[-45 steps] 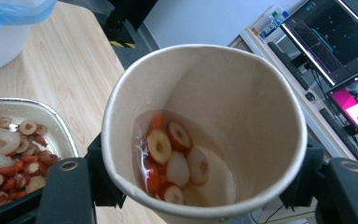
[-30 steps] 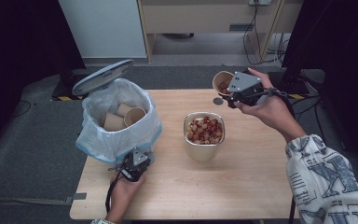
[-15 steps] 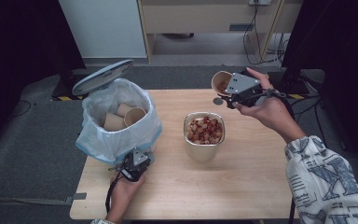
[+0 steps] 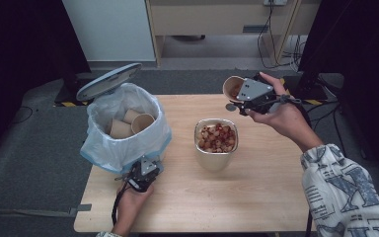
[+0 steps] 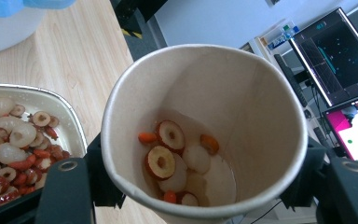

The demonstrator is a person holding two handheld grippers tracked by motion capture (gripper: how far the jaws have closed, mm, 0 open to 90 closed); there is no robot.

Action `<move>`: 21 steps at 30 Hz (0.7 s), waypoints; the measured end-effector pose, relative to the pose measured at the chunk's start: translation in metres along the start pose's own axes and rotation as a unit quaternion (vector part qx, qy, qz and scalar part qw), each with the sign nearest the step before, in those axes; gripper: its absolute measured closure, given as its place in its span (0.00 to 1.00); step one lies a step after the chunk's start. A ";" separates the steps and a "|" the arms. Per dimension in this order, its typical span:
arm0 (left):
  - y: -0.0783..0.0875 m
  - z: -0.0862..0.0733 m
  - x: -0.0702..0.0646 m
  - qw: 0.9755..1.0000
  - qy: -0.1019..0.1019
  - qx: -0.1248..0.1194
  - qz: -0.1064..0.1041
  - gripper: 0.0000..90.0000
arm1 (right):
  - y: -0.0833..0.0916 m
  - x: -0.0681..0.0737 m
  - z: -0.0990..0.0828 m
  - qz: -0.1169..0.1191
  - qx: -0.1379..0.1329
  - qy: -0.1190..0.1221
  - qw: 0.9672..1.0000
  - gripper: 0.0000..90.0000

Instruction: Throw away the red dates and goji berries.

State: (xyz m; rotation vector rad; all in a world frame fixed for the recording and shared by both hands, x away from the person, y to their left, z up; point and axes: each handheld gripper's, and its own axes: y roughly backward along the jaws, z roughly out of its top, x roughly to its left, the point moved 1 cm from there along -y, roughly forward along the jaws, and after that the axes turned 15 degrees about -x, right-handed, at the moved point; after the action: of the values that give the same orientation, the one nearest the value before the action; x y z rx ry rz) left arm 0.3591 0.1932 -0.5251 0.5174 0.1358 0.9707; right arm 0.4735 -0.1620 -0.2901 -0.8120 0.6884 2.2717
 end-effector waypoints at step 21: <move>0.000 0.000 0.000 1.000 0.000 0.000 0.000 1.00 | -0.003 0.007 0.004 0.008 0.013 0.041 0.999 0.36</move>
State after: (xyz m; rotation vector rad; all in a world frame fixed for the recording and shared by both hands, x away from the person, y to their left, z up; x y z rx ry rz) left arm 0.3591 0.1932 -0.5251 0.5178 0.1356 0.9705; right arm 0.4693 -0.1551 -0.2933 -0.8941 0.7624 2.2487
